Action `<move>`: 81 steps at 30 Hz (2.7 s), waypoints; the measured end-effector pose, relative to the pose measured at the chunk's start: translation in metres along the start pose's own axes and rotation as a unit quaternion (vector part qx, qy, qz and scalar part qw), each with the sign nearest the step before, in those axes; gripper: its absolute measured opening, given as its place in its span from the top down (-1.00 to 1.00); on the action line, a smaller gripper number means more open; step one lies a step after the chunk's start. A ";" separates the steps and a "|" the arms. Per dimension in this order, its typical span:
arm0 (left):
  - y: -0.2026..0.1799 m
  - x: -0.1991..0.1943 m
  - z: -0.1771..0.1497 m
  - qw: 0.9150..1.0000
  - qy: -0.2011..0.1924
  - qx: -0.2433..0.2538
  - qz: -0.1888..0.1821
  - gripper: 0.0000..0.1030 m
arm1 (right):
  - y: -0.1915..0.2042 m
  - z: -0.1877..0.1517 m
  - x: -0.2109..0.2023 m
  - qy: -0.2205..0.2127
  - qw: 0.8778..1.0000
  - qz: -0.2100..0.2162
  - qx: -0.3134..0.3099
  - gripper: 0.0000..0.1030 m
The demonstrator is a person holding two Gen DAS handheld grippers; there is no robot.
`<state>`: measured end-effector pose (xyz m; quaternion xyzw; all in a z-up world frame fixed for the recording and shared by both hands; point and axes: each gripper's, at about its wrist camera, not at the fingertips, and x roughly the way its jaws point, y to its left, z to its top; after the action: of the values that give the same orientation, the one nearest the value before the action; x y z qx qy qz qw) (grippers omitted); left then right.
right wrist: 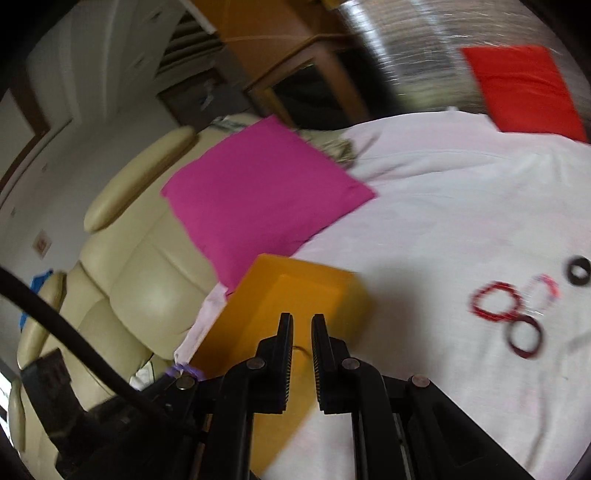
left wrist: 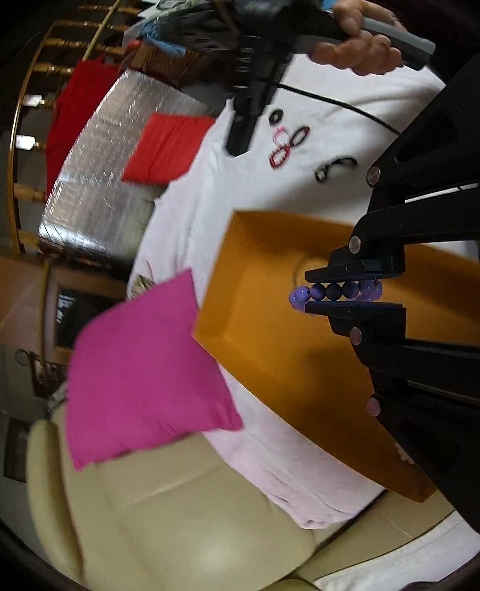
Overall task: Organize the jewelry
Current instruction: 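Carry the purple bracelet and black hair tie into the orange box while both tools open, then move both open tools back to the remaining bracelets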
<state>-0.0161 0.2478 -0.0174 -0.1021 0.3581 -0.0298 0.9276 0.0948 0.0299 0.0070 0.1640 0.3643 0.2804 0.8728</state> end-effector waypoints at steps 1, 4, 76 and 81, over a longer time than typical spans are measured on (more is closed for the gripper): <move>0.002 0.002 -0.002 1.000 0.005 -0.004 0.004 0.82 | 0.011 0.001 0.013 0.010 1.000 0.001 -0.009 0.78; 0.009 0.008 -0.007 1.000 0.014 -0.013 0.000 0.82 | 0.019 0.003 0.029 0.022 1.000 0.001 -0.001 0.78; -0.045 -0.046 0.014 0.994 -0.054 0.060 0.072 -0.45 | -0.004 0.028 -0.281 -0.382 0.917 -0.115 -0.019 -1.00; -0.080 -0.057 0.035 0.993 -0.065 0.079 0.063 -0.45 | -0.062 0.017 -0.329 -0.352 0.926 -0.123 0.053 -1.00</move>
<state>-0.0331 0.1829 0.0622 -0.0075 0.2994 0.0070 0.9541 -0.0600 -0.2208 0.1675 0.2520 0.0658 0.0750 0.9626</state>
